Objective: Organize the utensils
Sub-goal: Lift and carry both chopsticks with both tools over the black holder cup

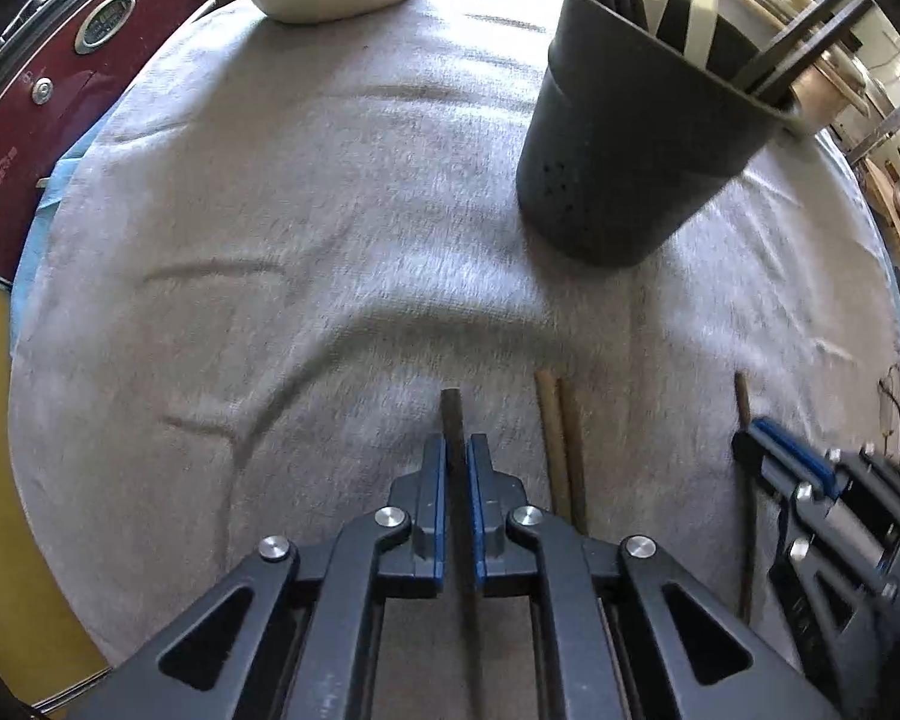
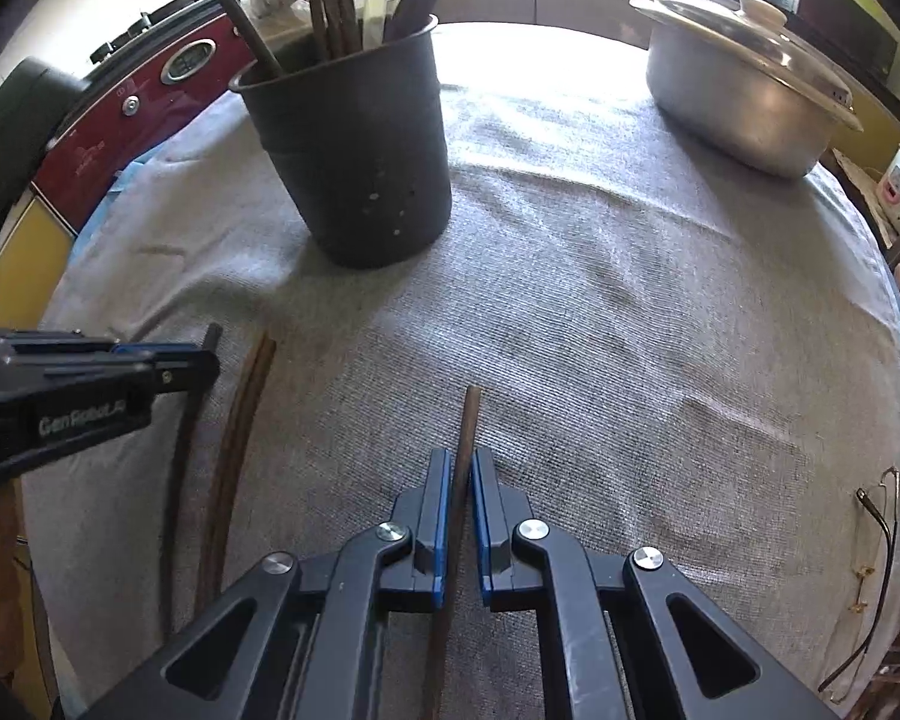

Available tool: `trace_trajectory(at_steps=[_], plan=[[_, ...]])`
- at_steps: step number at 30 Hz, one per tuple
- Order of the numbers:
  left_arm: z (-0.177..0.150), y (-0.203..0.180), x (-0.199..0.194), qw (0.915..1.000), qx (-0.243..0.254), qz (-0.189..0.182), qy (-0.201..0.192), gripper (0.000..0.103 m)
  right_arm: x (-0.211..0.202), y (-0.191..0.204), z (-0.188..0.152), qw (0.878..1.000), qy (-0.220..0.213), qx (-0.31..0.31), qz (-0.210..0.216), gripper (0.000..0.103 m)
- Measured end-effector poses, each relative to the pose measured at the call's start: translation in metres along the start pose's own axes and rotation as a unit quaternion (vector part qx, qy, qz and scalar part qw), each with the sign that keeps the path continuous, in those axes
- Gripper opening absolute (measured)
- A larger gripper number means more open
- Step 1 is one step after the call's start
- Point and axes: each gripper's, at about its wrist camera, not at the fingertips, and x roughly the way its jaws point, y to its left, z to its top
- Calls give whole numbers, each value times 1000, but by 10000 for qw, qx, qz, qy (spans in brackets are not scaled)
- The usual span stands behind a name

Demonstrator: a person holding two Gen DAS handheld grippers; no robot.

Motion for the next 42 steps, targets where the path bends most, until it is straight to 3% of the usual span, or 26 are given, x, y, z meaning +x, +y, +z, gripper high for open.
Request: trace_trajectory(at_steps=[4,8,15,19,23,29,42], plan=[[-12,5,-3,9999,7,-89,-116,6,1,7,7,9998,148,-104,-101,8],[-18,29,-12,9974,-335,-592,-256,6,-3,5,6,9999,19,83,85,7],[-43,59,-91,9827,-759,-1073,-1303,6,-77,-2,-8,9892,-1307,631,200,6],[-67,70,-128,9772,-751,-1016,-1706,6,-107,0,-17,9814,-1762,754,129,6],[-100,79,-155,9660,-832,-767,-2327,6,-143,5,-36,9700,-2294,805,20,6],[-127,81,-181,9533,-873,-656,-2815,6,-184,16,-52,9565,-2808,794,1,6],[-136,77,-231,9358,-733,-639,-3389,6,-212,17,-56,9449,-3151,876,145,6]])
